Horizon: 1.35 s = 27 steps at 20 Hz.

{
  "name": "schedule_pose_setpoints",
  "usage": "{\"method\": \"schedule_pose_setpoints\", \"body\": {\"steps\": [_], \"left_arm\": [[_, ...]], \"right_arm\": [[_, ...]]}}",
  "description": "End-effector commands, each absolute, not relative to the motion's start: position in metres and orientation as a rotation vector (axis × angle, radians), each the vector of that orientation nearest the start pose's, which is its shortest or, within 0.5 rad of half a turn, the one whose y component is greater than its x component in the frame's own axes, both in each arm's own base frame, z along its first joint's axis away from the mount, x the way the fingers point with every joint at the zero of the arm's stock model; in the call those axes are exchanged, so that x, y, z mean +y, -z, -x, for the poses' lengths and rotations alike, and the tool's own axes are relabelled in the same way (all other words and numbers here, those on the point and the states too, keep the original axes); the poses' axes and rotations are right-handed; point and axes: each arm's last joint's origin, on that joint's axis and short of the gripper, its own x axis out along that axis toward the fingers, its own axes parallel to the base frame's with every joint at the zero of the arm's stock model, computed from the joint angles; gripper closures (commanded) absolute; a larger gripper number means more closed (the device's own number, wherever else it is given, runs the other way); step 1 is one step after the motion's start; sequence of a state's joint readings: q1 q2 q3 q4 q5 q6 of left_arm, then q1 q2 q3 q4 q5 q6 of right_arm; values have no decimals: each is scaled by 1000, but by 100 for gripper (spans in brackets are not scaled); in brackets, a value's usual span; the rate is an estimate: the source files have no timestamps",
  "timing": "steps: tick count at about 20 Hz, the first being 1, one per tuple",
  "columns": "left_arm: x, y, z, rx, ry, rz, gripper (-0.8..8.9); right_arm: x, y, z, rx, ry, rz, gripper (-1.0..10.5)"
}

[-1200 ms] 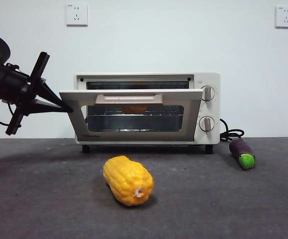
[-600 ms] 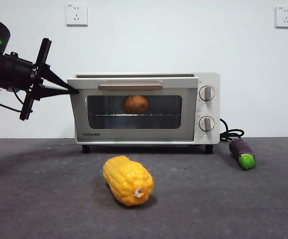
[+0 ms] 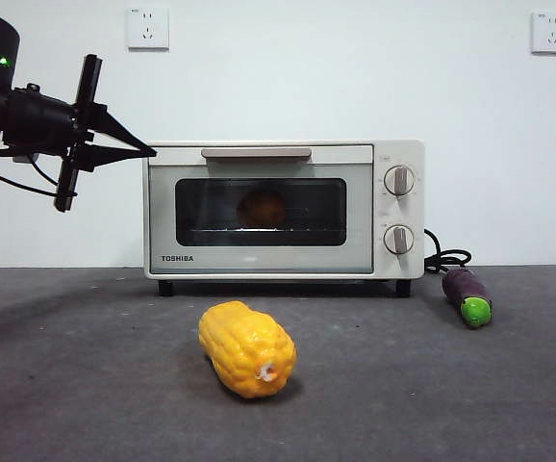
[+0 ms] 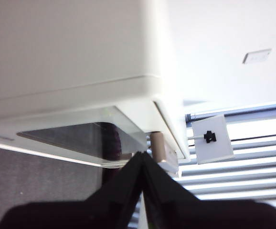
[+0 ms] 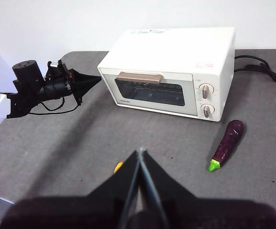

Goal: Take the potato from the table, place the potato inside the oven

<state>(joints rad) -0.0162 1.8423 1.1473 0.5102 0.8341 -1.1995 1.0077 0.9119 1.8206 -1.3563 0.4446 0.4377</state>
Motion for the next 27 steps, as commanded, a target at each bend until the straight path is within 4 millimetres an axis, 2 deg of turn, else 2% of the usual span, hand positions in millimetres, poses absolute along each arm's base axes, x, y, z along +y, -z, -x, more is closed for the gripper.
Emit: {"method": "schedule_pose_setpoints", "body": {"steps": [1,9,13,16,21,27], "left_arm": [[-32,-241,-405,650,660,1211,821],[-37,-252,-403,697,794,1171,821],[-38,-270,-393,694,913,1097,821],[-38,-296,-379,644,1002,1013,821],[-37,-354,-339,482,1108,856,820],[-35,-422,-266,278,1169,675,820]], "right_arm": [[32,-499,-35,470,-462,-113,946],[32,-499,-35,470,-462,-112,946],[32,-499,-35,470,-462,-111,946],[32,-499,-35,470,-462,-111,946],[32,-499,-35,470,-462,-112,945],[32,-499,-35,470,-462,-112,945]]}}
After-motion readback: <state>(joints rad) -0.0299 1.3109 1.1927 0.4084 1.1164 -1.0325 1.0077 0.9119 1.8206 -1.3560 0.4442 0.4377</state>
